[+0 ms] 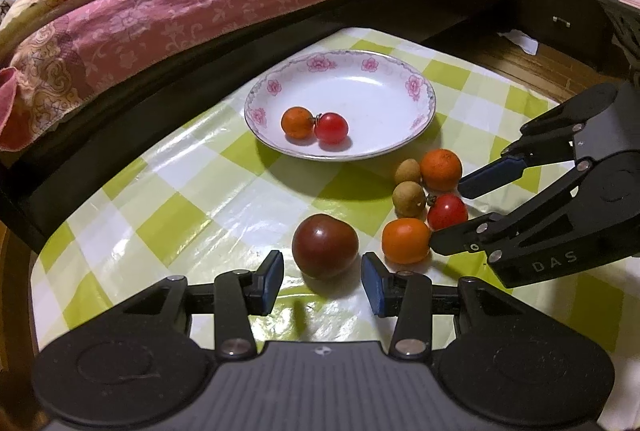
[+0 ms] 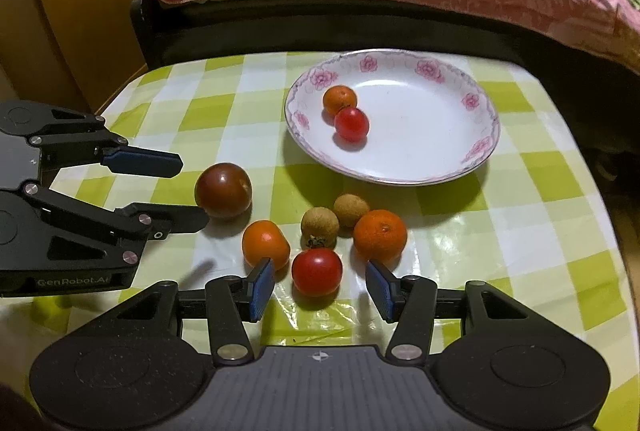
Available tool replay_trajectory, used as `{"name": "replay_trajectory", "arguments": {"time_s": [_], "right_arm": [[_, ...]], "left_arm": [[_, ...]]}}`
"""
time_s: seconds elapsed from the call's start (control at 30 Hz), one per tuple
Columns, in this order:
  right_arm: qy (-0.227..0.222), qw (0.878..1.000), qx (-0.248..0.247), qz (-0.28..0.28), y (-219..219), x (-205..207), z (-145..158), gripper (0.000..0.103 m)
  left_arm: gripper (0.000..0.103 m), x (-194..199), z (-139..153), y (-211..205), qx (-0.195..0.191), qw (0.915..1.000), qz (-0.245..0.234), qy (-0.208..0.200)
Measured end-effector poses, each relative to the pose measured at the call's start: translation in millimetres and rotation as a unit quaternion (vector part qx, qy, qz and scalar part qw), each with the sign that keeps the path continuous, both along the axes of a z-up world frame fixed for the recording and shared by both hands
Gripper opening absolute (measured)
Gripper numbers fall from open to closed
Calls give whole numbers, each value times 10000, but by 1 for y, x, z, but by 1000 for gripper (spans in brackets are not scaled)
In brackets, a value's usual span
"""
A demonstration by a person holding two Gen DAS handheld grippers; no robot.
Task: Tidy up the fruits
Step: 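Grasp the dark brown tomato with the left tool while the right tool grasps a red tomato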
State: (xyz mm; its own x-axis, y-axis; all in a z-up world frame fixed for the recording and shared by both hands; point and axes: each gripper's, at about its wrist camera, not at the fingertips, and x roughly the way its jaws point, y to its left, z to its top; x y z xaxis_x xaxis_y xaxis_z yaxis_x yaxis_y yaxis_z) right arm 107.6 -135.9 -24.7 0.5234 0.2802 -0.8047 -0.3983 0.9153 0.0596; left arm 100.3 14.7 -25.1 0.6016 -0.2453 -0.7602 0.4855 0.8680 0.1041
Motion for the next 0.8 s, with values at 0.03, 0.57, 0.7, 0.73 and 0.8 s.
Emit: {"name": "replay_trajectory", "arguments": {"time_s": [0.03,0.57,0.7,0.73,0.8], "right_arm": [[29,10000,-15,17,1,1,-2,48],[293,9994,120,168,-7,4,4,46],[329,9993,49,189,-8,8,1,46],[340,9992,44,207,-8,8,1,46],[360,9991,68,201,-8,9,0,45]], "left_arm": [[50,1,-1,0,3,10000,-14,13],[52,17,-11,-8,184,9993,-325,4],[52,24,-18,-7,169,9994,-266,150],[52,24,-19,-8,146,9994,-273,184],[52,23,-20,-11,135,9993,-313,164]]}}
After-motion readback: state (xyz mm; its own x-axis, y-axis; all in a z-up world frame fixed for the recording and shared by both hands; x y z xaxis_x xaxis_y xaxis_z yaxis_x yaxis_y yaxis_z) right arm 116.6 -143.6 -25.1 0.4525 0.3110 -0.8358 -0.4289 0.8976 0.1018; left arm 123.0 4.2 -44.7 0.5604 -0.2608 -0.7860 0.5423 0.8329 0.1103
